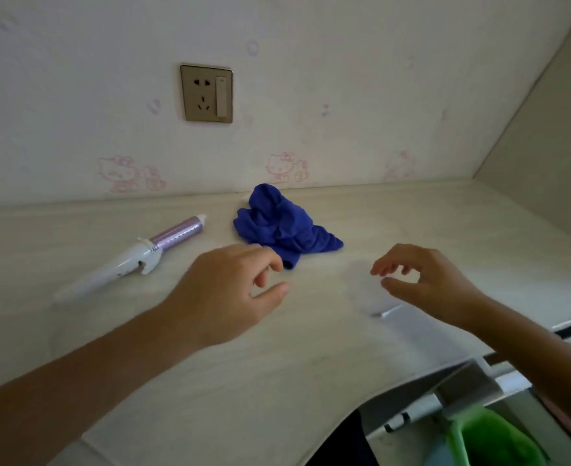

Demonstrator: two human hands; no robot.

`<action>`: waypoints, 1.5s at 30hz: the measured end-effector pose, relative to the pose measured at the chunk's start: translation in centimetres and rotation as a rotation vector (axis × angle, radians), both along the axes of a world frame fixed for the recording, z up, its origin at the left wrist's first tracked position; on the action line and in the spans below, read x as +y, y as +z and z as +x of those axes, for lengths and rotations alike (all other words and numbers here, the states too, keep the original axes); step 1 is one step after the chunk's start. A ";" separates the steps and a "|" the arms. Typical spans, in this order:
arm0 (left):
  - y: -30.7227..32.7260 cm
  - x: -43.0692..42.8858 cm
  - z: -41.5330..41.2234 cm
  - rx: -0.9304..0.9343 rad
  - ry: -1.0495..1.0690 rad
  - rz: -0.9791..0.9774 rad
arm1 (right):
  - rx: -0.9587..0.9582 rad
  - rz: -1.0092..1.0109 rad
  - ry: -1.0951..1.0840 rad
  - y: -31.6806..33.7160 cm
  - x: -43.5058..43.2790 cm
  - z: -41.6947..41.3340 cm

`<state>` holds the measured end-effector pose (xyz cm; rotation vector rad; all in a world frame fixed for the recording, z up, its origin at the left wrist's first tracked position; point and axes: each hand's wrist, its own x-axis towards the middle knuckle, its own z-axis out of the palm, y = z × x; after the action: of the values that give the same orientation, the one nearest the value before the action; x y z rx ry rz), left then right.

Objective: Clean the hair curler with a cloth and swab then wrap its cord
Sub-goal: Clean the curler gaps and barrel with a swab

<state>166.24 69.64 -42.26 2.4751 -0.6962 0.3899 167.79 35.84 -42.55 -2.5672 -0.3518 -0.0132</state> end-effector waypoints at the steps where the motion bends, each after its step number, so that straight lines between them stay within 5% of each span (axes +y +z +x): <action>1: -0.5 -2.3 -0.3 0.032 -0.049 0.016 | 0.027 -0.045 -0.004 -0.1 -1.4 -0.7; 7: -3.5 -12.8 0.3 0.073 -0.208 0.127 | 0.083 -0.183 -0.088 -1.6 -6.2 -3.2; 20: -5.0 -21.2 2.4 0.065 -0.262 0.204 | -0.058 -0.276 -0.221 -3.8 -7.1 -3.9; 37: -0.9 -0.9 -1.3 0.074 -0.021 -0.120 | -0.129 0.259 0.124 -1.1 9.1 -3.2; 45: -2.9 4.9 -2.3 0.057 0.058 -0.149 | -0.117 0.293 0.228 -3.9 18.5 -1.7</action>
<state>163.97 74.59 -45.14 2.3595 -0.5523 0.3773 166.07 54.33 -46.45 -2.2294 -0.6362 -0.1220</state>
